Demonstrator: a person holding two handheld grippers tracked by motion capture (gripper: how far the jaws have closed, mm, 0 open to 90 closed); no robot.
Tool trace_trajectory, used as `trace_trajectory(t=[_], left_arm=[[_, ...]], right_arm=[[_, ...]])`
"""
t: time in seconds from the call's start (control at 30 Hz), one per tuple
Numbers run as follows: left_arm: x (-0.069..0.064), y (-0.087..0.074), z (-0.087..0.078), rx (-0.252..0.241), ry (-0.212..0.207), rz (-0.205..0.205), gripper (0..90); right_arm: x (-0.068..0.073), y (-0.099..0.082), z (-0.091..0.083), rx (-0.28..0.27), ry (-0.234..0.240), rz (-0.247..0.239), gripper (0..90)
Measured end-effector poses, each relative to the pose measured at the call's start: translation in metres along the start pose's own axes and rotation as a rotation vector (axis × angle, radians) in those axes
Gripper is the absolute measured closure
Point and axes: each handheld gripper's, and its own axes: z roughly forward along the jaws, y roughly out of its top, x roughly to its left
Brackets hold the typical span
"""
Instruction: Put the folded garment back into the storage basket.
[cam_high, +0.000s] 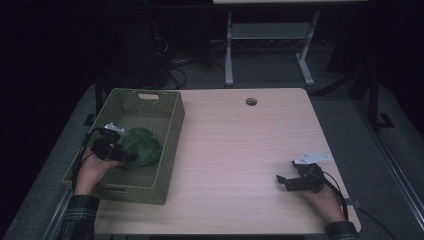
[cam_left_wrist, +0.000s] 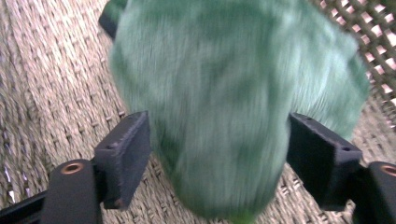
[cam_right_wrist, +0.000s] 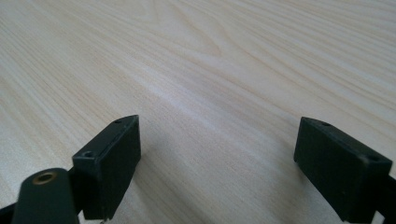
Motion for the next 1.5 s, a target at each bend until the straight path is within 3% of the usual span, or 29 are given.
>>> trace_trajectory(t=[0.27, 0.5, 0.73, 0.87, 1.33, 1.5], left_arm=[[-0.001, 0.006, -0.015, -0.063, -0.003, 0.004, 18.5], [-0.015, 0.020, -0.034, -0.158, -0.037, -0.003, 17.2], [-0.038, 0.035, -0.043, -0.243, -0.096, 0.008, 17.1], [-0.056, 0.045, -0.046, -0.273, -0.109, 0.036, 17.1], [-0.106, 0.074, -0.042, -0.309, -0.167, 0.117, 17.2], [-0.123, 0.081, -0.037, -0.314, -0.177, 0.124, 17.2]], right_arm=[[0.000, 0.000, 0.000, 0.000, 0.000, -0.001, 14.1], [0.000, 0.000, 0.000, 0.000, -0.001, 0.000, 14.1], [0.000, 0.000, 0.000, 0.000, -0.001, -0.001, 14.1], [0.000, 0.000, 0.000, 0.001, -0.004, 0.004, 13.1], [0.000, 0.000, 0.001, 0.007, -0.018, 0.016, 9.7], [-0.001, 0.001, 0.002, 0.018, -0.034, 0.028, 5.1]])
